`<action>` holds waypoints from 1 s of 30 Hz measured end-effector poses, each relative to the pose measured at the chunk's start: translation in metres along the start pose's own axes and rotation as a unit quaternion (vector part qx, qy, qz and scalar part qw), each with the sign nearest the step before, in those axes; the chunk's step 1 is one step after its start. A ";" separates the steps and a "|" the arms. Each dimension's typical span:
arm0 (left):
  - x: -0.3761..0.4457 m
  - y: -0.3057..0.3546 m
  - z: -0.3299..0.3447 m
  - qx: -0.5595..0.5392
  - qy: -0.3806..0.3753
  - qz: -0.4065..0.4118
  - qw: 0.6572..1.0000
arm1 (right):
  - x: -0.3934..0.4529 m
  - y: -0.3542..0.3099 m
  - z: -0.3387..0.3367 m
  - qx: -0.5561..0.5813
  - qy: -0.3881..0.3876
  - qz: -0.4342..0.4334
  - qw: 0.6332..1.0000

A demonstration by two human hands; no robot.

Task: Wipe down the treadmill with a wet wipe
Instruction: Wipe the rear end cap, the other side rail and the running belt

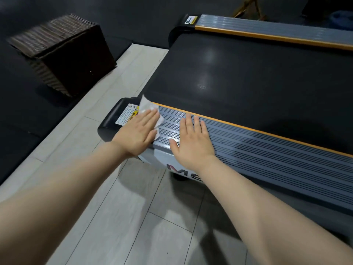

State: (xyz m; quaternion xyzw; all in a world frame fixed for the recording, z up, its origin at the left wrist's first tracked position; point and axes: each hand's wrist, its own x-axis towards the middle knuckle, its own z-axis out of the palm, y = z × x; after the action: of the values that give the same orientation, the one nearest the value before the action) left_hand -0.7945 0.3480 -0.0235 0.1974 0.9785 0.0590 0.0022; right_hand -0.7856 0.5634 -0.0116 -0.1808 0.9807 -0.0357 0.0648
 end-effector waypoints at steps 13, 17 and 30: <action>0.023 -0.059 -0.007 -0.044 0.000 -0.068 0.997 | 0.006 -0.006 -0.003 0.021 0.014 0.023 0.999; 0.020 -0.045 -0.004 -0.048 -0.009 -0.061 0.997 | 0.006 -0.007 -0.003 0.009 0.024 0.025 0.999; 0.014 -0.088 -0.017 -0.059 -0.038 -0.075 0.995 | 0.008 -0.009 0.001 -0.020 0.029 0.031 0.999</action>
State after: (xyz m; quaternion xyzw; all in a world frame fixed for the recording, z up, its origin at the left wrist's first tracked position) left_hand -0.8421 0.2706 -0.0171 0.1255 0.9846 0.1082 0.0557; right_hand -0.7894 0.5524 -0.0122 -0.1500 0.9879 -0.0192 0.0342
